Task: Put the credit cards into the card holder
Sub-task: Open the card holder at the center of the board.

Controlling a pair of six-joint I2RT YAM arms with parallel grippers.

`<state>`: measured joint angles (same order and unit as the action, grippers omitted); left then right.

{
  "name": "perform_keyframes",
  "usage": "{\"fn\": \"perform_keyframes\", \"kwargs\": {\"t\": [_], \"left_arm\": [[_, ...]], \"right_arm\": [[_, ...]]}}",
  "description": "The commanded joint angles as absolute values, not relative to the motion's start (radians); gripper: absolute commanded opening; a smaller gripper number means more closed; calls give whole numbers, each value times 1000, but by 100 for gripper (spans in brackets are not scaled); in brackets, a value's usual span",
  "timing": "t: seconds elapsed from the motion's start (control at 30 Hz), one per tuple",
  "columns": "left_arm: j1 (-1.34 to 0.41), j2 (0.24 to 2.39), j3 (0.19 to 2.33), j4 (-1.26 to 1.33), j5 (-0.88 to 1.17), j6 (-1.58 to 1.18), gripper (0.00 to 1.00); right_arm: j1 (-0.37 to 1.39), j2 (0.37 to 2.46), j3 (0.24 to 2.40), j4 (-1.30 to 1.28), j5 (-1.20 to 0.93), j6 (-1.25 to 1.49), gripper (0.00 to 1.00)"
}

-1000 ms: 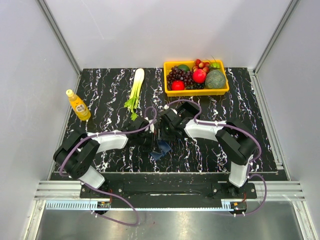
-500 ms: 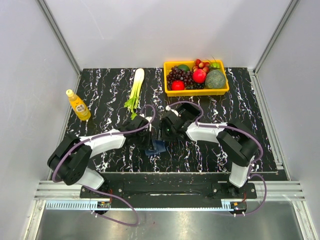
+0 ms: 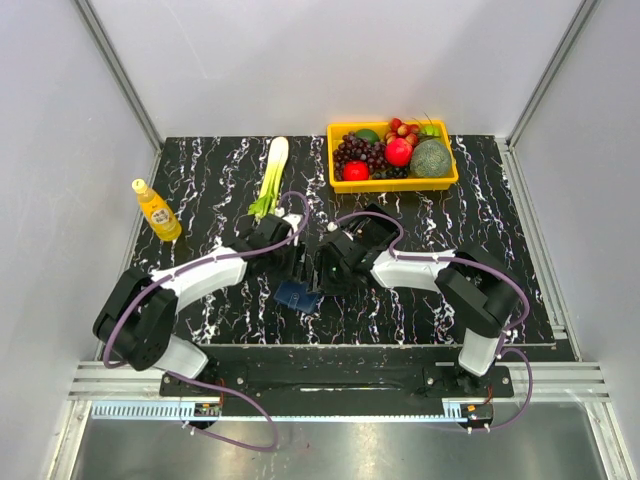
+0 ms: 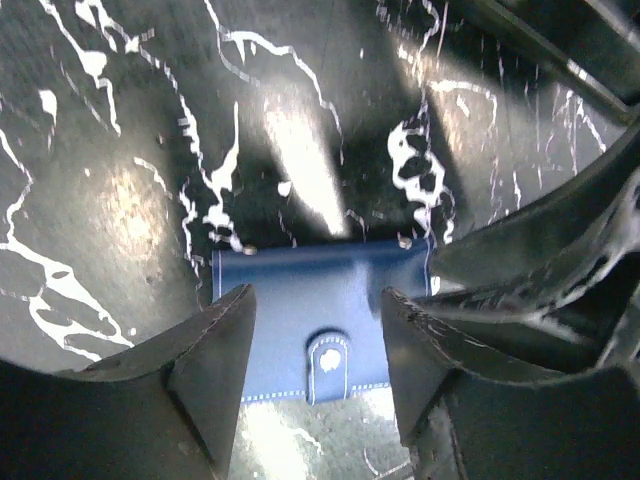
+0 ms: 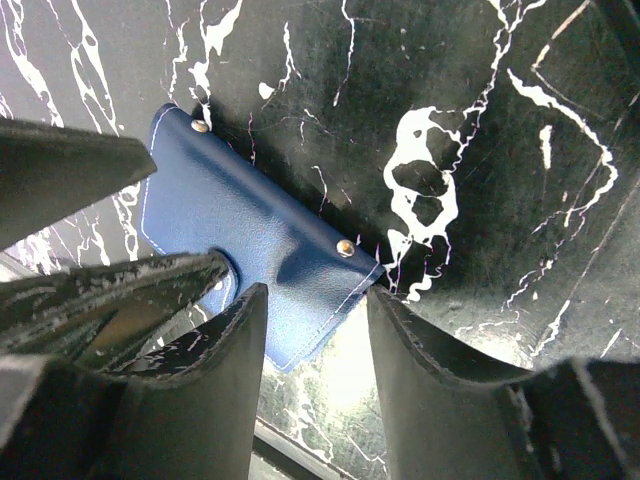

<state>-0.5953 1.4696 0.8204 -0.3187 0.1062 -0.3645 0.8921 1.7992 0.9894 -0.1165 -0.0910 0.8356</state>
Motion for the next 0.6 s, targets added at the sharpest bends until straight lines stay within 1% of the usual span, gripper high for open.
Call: {"fn": "perform_keyframes", "kwargs": {"t": [0.0, 0.03, 0.1, 0.3, 0.4, 0.57], "left_arm": [[-603, 1364, 758, -354, 146, -382, 58], [-615, 1336, 743, -363, 126, -394, 64], [-635, 1310, 713, -365, 120, -391, 67], [-705, 1353, 692, -341, 100, -408, 67], [-736, 1388, 709, -347, 34, -426, 66], [-756, 1443, 719, -351, -58, -437, 60]], "right_arm": [[908, 1848, 971, -288, -71, 856, 52], [908, 1848, 973, -290, -69, 856, 52], [908, 1845, 973, -287, -63, 859, 52], [908, 1844, 977, -290, -64, 850, 52], [908, 1839, 977, -290, -64, 850, 52], [908, 1841, 977, -290, -64, 848, 53]]}}
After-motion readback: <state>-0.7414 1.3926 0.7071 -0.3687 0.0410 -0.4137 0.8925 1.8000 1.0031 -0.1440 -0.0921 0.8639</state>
